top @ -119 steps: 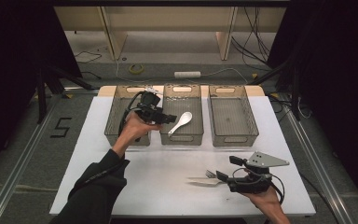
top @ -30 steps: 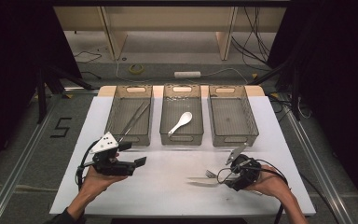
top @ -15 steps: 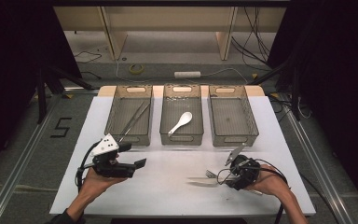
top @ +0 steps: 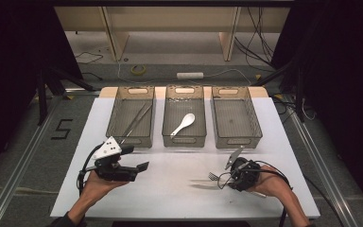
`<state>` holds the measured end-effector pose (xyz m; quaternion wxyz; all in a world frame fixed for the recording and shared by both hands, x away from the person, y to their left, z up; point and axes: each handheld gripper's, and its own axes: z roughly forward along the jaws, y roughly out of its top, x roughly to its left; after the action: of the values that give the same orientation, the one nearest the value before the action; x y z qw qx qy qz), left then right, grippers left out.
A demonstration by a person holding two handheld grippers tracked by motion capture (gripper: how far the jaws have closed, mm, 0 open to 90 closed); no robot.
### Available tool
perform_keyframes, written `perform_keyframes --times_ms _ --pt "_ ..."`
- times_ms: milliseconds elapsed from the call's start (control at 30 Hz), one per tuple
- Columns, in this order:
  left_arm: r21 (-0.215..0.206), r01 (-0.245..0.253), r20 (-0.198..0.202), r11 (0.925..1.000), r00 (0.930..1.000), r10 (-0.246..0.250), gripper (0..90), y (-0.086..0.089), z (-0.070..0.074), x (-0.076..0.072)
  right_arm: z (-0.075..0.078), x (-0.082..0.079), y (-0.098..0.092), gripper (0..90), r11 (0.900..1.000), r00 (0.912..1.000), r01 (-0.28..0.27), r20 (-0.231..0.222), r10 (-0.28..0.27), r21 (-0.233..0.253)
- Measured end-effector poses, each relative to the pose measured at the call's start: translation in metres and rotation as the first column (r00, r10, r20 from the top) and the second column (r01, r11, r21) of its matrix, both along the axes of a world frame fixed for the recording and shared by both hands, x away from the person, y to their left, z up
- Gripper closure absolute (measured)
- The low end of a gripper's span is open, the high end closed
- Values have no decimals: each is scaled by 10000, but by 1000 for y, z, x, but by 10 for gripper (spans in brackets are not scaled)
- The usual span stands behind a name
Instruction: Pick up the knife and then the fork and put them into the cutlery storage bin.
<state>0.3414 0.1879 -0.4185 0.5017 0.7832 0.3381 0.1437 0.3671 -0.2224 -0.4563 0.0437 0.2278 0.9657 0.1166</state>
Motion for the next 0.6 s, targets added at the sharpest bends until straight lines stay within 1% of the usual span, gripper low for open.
perform_keyframes --times_ms 33,200,267,333,433,533,567,600 --pt "36 27 -3 10000 10000 -27 162 0 0 0 0 0 0 669 10000 10000 -73 -44 73 -23" --pt "67 41 12 10000 10000 -41 162 -1 -1 0 1 -2 5 703 9981 9985 -538 116 542 -312" --pt "70 43 14 10000 10000 -44 162 -1 -1 0 2 -3 6 715 9965 9975 -690 136 697 -463" --pt "70 48 -1 10000 10000 -48 162 -1 -1 -1 1 -4 8 732 9950 9959 -878 162 886 -487" --pt "119 85 -13 9999 10000 -85 163 -1 -1 -1 2 -5 9 752 9914 9931 -1141 189 1155 -648" --pt "153 94 -16 9998 10000 -94 163 -2 -1 -1 3 -7 11 773 9891 9911 -1303 175 1318 -689" --pt "157 94 -18 9998 10000 -93 163 -2 -1 -1 3 -7 11 779 9894 9912 -1296 168 1310 -658" --pt "162 96 -26 9998 10000 -95 163 -2 -2 -1 3 -7 11 787 9881 9897 -1414 150 1426 -611"
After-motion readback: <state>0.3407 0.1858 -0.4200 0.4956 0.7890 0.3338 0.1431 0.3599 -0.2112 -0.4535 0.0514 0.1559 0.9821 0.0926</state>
